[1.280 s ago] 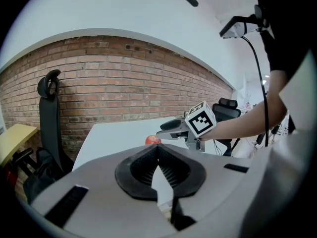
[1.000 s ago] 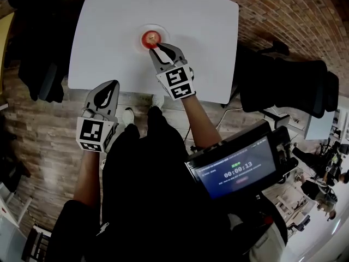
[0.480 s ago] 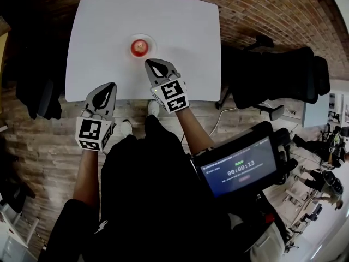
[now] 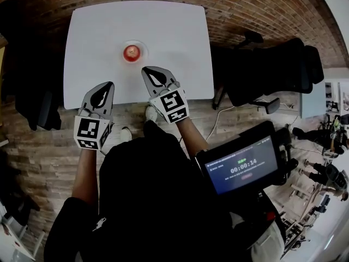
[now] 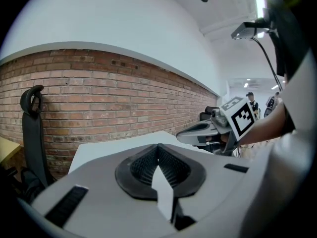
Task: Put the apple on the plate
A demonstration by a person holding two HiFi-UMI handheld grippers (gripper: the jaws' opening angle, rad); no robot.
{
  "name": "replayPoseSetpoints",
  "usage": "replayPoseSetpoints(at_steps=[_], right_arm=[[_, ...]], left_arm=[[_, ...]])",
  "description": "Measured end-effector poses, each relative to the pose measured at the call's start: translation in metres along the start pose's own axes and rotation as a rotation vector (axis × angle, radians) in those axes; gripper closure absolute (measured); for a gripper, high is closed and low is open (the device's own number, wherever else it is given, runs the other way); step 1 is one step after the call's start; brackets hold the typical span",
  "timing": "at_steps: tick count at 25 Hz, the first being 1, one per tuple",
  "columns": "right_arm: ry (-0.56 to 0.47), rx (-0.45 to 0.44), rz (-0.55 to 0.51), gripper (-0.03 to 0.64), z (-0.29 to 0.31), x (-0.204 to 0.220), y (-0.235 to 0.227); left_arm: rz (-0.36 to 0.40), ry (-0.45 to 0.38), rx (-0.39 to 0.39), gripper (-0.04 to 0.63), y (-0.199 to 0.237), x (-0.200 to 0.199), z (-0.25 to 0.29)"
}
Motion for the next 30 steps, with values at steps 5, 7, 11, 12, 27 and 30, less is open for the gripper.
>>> replayPoseSetpoints(at_steps=[5,7,11,12,27,30], right_arm=[[-0.028,0.010,-0.004,0.612,-0.018,-0.013,0.006],[-0.047,0.017,-0.001,0.612,-0.025,-0.020,0.008],[-0.080,0.020,0.000,0.612,-0.044,-0.035,0.020],[-0.083,0.022,-0.001,0.612,-0.049,-0.038,0.022],[-0.137,0.060,0.041,0.614,-0.061,-0.050,0.022],[-0.122,0.062,0.037,0.614,-0.059,-0.051,0.025]], left_arm=[[0.009,-0.018,0.015,0.591,0.000,-0.006,0.000],[0.010,-0.021,0.019,0.591,0.000,-0.008,-0.002],[0.014,-0.020,0.023,0.591,-0.003,-0.015,-0.009],[0.017,-0.023,0.025,0.591,-0.005,-0.018,-0.010],[0.041,-0.037,0.048,0.591,-0.005,-0.025,-0.015],[0.040,-0.034,0.054,0.591,-0.001,-0.025,-0.014]])
Point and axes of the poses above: the fingertips, and each gripper's own axes: z forward along the fingers, y to its left, x out of its underside, the point moved 8 cm from there along -z, backward along the fingers, and after that the axes turned 4 degrees about z, right-handed, at the moved point
